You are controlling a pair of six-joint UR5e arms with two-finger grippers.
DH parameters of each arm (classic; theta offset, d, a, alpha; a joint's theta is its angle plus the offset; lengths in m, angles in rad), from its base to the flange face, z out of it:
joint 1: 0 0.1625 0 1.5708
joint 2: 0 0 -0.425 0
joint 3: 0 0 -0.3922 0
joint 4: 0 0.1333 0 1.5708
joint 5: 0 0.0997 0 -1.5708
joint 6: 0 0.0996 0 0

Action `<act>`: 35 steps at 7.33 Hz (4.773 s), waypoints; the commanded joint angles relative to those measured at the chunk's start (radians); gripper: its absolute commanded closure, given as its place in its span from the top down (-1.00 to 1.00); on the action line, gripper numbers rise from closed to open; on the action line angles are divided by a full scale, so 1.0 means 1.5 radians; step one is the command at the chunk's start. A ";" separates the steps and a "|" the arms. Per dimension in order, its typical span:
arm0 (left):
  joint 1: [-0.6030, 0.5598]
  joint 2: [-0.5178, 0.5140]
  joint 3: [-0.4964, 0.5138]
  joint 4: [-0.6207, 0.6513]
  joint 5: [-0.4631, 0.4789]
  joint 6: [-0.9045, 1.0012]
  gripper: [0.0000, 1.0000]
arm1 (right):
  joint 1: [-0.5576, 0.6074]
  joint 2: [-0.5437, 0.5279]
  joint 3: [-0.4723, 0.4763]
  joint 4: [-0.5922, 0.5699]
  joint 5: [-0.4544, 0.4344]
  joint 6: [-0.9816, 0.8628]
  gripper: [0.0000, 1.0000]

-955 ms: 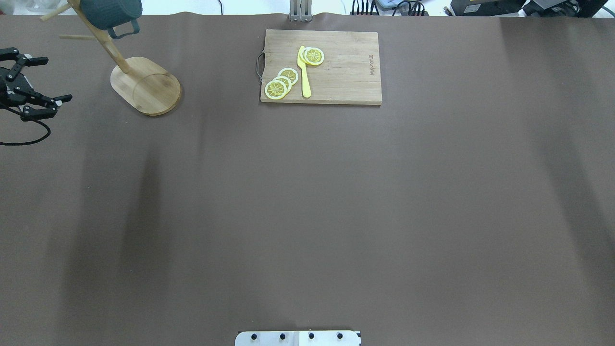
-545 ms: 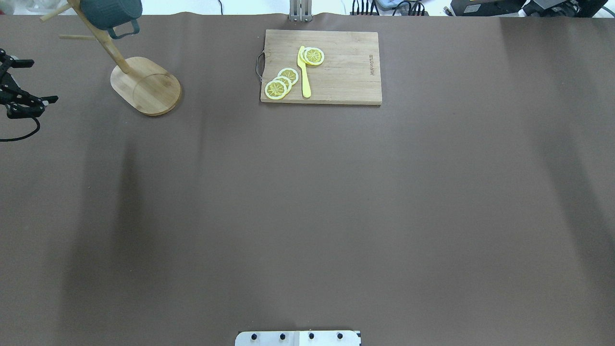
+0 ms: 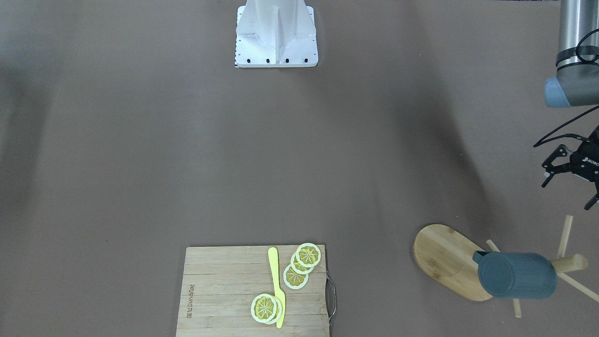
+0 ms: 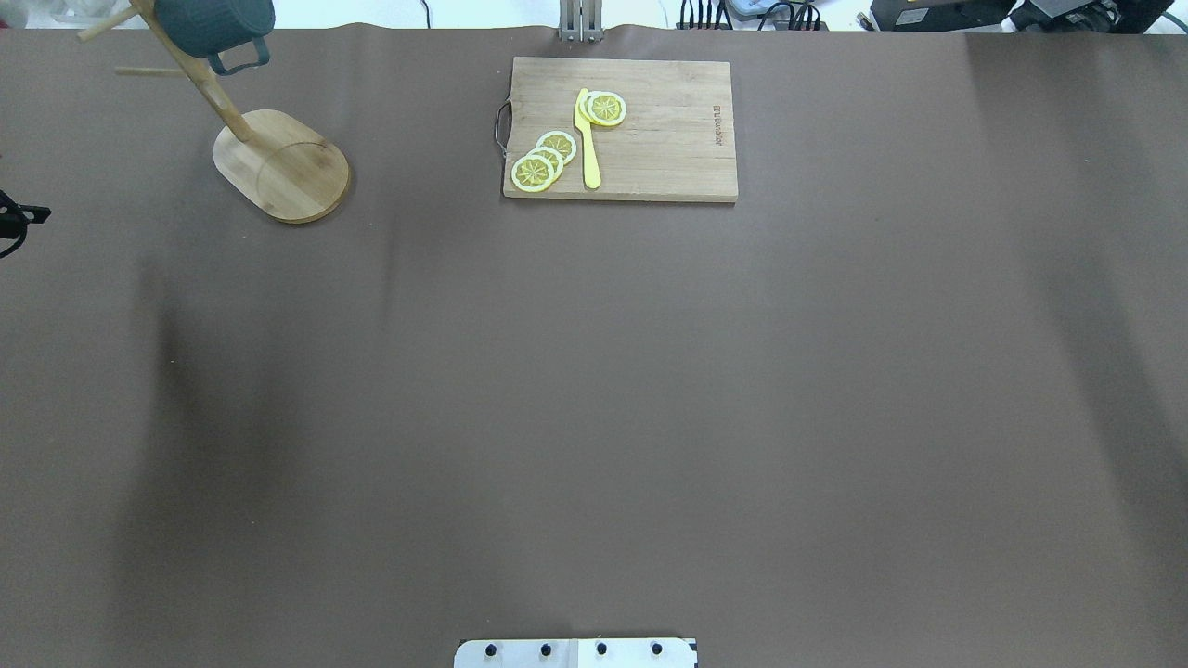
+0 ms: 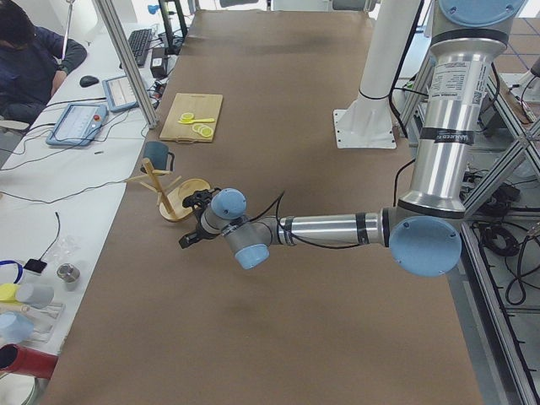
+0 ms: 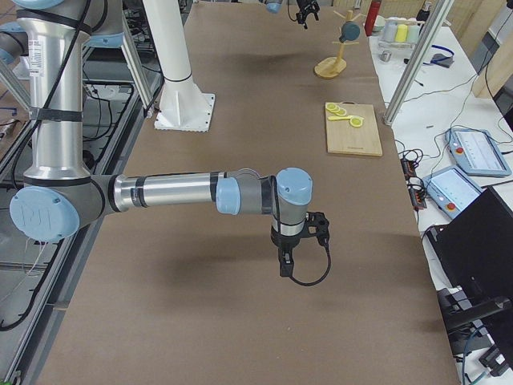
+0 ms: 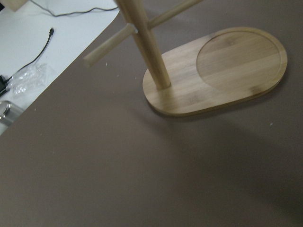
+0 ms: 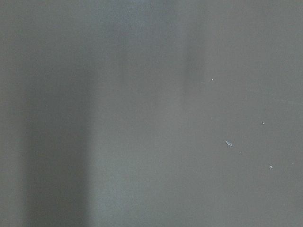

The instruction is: Hang cup on storage rack

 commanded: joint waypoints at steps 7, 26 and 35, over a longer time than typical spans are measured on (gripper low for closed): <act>-0.136 -0.012 -0.066 0.483 -0.100 -0.003 0.99 | 0.000 -0.005 -0.002 0.000 -0.001 -0.001 1.00; -0.212 0.068 -0.202 0.660 -0.108 0.045 0.99 | 0.000 -0.008 0.000 0.000 0.002 0.001 1.00; -0.210 0.072 -0.199 0.659 -0.108 0.045 0.99 | 0.000 -0.012 -0.002 -0.001 0.006 0.001 1.00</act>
